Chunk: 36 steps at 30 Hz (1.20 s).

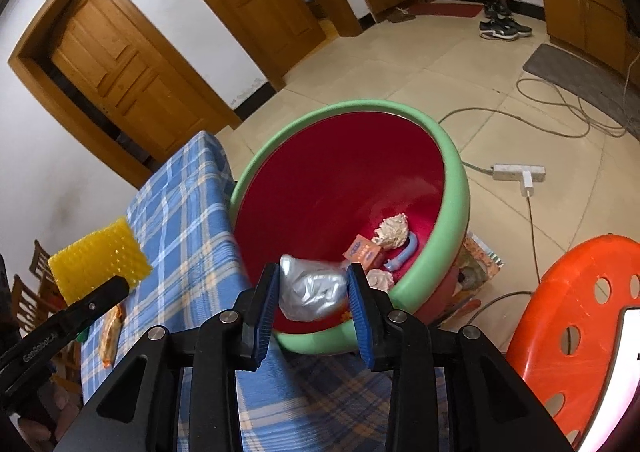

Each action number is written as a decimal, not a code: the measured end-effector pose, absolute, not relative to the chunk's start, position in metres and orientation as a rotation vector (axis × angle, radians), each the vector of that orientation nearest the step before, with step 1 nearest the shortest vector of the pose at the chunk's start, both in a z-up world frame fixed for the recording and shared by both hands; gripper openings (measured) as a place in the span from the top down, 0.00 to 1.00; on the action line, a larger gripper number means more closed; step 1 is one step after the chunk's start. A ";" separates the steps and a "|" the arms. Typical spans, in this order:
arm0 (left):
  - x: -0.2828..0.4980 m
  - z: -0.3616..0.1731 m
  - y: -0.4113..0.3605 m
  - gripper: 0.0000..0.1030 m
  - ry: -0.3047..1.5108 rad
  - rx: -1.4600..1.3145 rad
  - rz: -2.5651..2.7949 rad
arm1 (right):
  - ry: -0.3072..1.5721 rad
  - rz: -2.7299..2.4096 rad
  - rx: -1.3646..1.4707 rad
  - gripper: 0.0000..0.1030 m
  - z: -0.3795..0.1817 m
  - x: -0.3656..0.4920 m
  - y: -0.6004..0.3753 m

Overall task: Collect trash
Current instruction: 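Carry the bag and foam net over the red bin and open both tools, then return the left tool to the table and grasp the orange snack bag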

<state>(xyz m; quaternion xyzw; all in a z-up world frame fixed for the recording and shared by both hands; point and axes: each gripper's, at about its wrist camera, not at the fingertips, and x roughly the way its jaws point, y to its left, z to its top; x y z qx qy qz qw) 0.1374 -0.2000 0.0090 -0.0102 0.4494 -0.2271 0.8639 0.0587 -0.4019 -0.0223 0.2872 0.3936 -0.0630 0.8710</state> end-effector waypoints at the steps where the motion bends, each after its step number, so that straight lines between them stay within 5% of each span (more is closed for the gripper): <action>1: 0.139 0.008 -0.205 0.89 0.939 -0.010 -0.488 | 0.819 -0.132 0.600 0.65 -0.022 0.058 -0.403; 18: 0.155 0.000 -0.273 0.89 0.929 0.087 -0.602 | 0.736 -0.192 0.622 0.61 -0.006 0.037 -0.425; 20: 0.158 -0.002 -0.281 0.83 0.931 0.091 -0.615 | 0.735 -0.198 0.632 0.61 -0.007 0.035 -0.427; 22: 0.159 -0.003 -0.286 0.57 0.933 0.094 -0.609 | 0.735 -0.204 0.636 0.61 -0.007 0.034 -0.428; 24: 0.159 -0.005 -0.290 0.50 0.927 0.105 -0.593 | 0.733 -0.207 0.637 0.61 -0.007 0.032 -0.429; 36: 0.155 -0.008 -0.269 0.49 0.958 0.071 -0.542 | 0.727 -0.170 0.640 0.55 -0.004 0.030 -0.426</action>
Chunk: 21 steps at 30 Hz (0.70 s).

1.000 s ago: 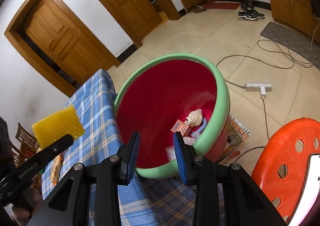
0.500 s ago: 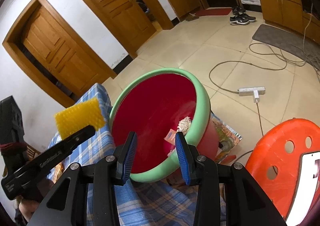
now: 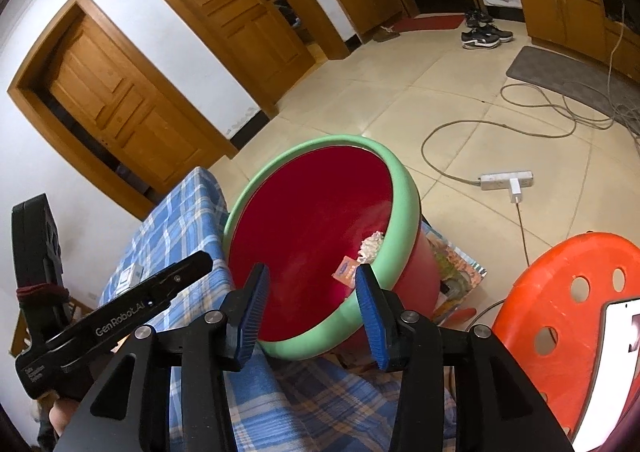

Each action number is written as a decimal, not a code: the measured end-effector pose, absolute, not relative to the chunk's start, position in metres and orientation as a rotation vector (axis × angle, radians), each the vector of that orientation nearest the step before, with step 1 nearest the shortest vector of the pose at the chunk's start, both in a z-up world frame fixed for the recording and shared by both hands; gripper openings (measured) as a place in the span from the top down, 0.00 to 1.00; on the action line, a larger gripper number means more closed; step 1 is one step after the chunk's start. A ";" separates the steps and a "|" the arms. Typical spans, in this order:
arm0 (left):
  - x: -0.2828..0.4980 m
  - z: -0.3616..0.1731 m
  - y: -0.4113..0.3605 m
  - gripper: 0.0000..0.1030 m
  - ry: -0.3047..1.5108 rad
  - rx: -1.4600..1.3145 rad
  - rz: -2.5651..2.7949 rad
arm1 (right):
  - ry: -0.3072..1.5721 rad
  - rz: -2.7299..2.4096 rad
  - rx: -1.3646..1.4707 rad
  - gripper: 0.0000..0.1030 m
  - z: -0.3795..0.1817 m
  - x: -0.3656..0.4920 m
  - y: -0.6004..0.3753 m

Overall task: Collect trash
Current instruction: 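Return the left tool to the table and grasp the orange snack bag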

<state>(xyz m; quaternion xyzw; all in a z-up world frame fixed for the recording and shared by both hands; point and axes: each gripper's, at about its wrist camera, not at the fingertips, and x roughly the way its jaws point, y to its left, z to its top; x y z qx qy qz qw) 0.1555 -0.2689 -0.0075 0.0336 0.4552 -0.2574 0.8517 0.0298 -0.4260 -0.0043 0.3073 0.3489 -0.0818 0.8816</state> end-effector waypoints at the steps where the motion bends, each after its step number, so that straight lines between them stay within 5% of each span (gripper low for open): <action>1: 0.154 -0.008 -0.266 0.49 0.958 0.066 -0.537 | 0.728 -0.169 0.639 0.54 -0.004 0.030 -0.425; 21: 0.142 0.005 -0.162 0.48 0.928 0.003 -0.347 | 0.745 -0.110 0.600 0.44 0.000 0.036 -0.382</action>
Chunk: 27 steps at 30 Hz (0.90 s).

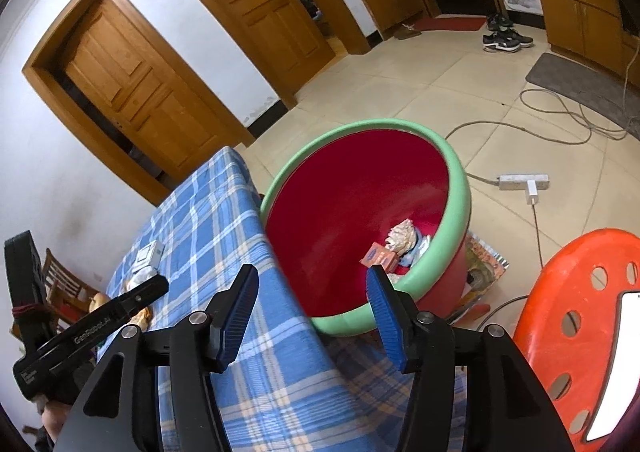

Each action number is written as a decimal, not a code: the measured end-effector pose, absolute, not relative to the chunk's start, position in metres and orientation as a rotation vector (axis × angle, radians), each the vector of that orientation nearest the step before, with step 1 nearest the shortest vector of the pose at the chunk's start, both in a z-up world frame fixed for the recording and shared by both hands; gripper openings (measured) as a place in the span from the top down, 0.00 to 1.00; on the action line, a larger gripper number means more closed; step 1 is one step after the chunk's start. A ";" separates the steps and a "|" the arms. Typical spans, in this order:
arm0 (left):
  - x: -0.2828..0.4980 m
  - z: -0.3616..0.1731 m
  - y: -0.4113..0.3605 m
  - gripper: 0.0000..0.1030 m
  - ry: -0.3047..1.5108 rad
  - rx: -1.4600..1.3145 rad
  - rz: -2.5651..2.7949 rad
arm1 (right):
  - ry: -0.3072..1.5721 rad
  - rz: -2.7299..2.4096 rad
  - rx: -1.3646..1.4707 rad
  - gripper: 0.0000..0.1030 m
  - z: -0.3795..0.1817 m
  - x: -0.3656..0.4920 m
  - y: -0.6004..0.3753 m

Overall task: Collect trash
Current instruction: 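Return the left tool to the table and grasp the orange snack bag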

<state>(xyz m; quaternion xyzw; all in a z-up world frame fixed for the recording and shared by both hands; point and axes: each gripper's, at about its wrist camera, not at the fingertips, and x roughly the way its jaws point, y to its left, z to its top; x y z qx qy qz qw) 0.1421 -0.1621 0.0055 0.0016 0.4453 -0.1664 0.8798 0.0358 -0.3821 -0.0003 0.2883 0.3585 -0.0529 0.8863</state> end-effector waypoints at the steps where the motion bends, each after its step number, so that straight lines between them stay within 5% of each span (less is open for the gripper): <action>1: 0.141 0.005 -0.156 0.49 0.928 0.001 -0.336 | 0.748 -0.108 0.597 0.44 -0.001 0.036 -0.380; 27: 0.163 -0.032 -0.038 0.37 1.011 0.041 -0.110 | 0.792 -0.078 0.534 0.37 0.000 0.040 -0.340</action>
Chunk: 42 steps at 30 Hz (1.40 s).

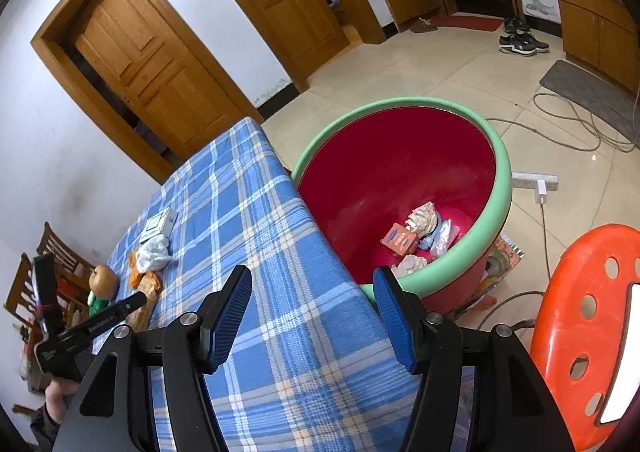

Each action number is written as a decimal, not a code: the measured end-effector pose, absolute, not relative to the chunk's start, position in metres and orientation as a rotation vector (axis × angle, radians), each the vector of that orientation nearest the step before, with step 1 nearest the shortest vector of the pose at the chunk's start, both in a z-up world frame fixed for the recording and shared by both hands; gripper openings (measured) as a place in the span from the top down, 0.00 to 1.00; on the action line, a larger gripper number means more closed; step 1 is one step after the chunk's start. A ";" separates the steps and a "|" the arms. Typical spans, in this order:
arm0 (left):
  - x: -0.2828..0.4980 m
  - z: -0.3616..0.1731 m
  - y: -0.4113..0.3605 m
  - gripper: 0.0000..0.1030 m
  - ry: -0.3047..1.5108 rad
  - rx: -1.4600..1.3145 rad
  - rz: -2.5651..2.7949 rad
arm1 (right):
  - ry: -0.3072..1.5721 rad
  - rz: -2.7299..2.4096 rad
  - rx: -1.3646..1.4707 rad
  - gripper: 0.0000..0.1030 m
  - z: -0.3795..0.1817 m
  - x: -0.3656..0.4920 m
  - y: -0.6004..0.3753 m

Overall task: Collect trash
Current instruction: 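Return the left tool to the table and grasp the orange snack bag, then grasp the white cloth with the right tool while the left tool holds the snack bag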

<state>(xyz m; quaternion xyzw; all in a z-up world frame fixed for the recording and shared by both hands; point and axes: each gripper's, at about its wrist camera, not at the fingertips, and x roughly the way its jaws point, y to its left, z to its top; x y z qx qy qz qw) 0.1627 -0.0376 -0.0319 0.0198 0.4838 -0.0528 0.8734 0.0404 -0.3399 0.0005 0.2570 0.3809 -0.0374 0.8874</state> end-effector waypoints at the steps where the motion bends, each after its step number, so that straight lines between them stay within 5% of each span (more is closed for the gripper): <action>1: 0.162 -0.034 -0.036 0.37 1.013 0.029 -0.113 | 0.794 -0.077 0.531 0.37 0.000 0.041 -0.338; 5: 0.160 -0.043 -0.032 0.37 1.033 -0.010 -0.133 | 0.802 -0.071 0.517 0.37 -0.001 0.042 -0.332; 13: 0.154 -0.040 -0.021 0.61 0.998 -0.077 -0.165 | 0.814 -0.048 0.481 0.37 0.003 0.048 -0.316; 42: 0.159 -0.020 0.092 0.61 0.817 -0.273 0.015 | 0.856 0.129 0.235 0.37 0.005 0.143 -0.156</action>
